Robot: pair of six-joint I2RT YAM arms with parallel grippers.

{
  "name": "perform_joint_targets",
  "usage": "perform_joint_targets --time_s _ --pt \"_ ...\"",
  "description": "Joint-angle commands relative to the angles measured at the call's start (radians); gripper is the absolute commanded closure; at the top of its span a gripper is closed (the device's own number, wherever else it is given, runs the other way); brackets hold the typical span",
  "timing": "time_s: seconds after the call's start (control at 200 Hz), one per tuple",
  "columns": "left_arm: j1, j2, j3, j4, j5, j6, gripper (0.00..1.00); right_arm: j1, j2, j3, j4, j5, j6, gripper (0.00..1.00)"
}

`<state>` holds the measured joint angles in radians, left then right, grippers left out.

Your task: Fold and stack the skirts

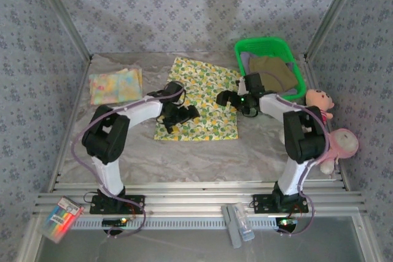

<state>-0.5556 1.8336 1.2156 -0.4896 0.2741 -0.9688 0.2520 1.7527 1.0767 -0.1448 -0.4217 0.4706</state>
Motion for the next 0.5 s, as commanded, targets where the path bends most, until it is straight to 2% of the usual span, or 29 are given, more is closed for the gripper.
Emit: perform_joint_targets --time_s 0.0,0.115,0.235,0.34,0.495 --pt "0.024 -0.119 -0.047 -0.033 -0.113 -0.042 0.00 -0.001 -0.075 -0.070 0.021 0.060 0.045 0.00" --pt "0.042 -0.199 -0.104 -0.027 -0.192 -0.079 0.00 0.019 -0.146 -0.124 -0.096 0.133 0.049 0.00" --pt "0.065 -0.260 -0.154 -0.017 -0.254 -0.126 0.00 0.022 -0.223 -0.183 -0.199 0.136 0.116 0.00" --pt "0.094 -0.288 -0.185 -0.025 -0.283 -0.158 0.00 0.040 -0.260 -0.236 -0.258 0.103 0.198 0.10" --pt "0.119 -0.328 -0.222 -0.055 -0.330 -0.184 0.00 0.050 -0.301 -0.320 -0.255 0.056 0.277 0.36"
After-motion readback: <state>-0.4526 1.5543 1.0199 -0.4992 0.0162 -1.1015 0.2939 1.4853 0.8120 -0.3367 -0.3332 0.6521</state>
